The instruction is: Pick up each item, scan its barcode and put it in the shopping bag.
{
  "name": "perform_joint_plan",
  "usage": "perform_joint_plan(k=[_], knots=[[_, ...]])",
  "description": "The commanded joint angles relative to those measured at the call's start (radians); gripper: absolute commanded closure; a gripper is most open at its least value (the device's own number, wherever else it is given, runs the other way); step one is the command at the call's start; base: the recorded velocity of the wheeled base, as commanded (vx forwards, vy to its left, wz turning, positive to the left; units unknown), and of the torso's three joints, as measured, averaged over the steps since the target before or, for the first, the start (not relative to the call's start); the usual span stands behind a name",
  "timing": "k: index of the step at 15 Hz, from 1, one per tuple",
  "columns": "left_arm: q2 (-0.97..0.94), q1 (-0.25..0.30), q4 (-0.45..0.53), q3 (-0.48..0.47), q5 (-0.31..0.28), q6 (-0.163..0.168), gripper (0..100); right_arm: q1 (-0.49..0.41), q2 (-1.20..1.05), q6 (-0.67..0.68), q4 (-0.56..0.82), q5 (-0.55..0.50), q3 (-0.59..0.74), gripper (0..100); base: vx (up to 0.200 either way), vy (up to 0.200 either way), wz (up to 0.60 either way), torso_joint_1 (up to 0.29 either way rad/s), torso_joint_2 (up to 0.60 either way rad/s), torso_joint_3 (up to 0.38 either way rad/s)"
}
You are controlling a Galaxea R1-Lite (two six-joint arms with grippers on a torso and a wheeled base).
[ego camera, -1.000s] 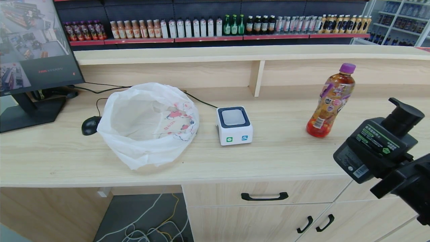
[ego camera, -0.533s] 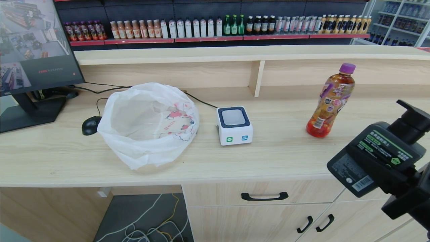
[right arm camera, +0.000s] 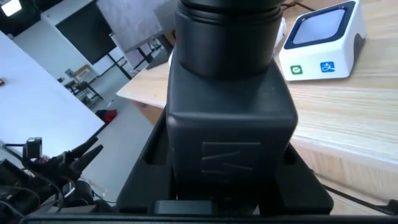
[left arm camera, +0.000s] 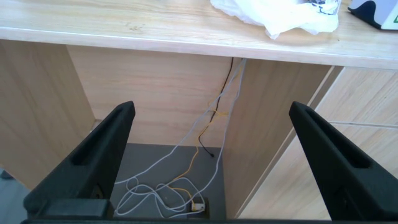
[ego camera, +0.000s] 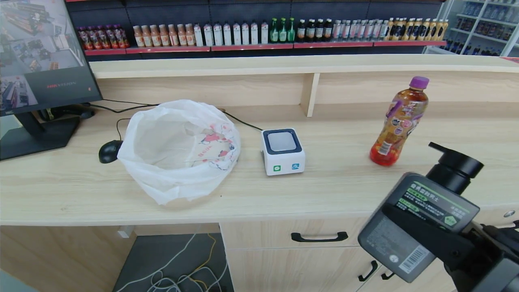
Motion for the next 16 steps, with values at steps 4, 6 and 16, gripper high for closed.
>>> perform_joint_plan(k=[4,6,16], knots=[[0.000,0.000,0.000,0.000,0.000,-0.001,0,0.012,0.078,0.007,-0.002,0.063,-0.064,100,0.000,0.000,0.00,0.000,0.00,0.000],[0.000,0.000,0.000,0.000,0.000,-0.001,0,0.061,0.115,0.017,-0.005,0.100,-0.110,100,0.000,0.000,0.00,0.000,0.00,0.000],[0.000,0.000,0.000,0.000,0.000,-0.001,0,0.142,0.101,0.034,-0.075,0.103,-0.038,100,0.000,0.000,0.00,0.000,0.00,0.000]])
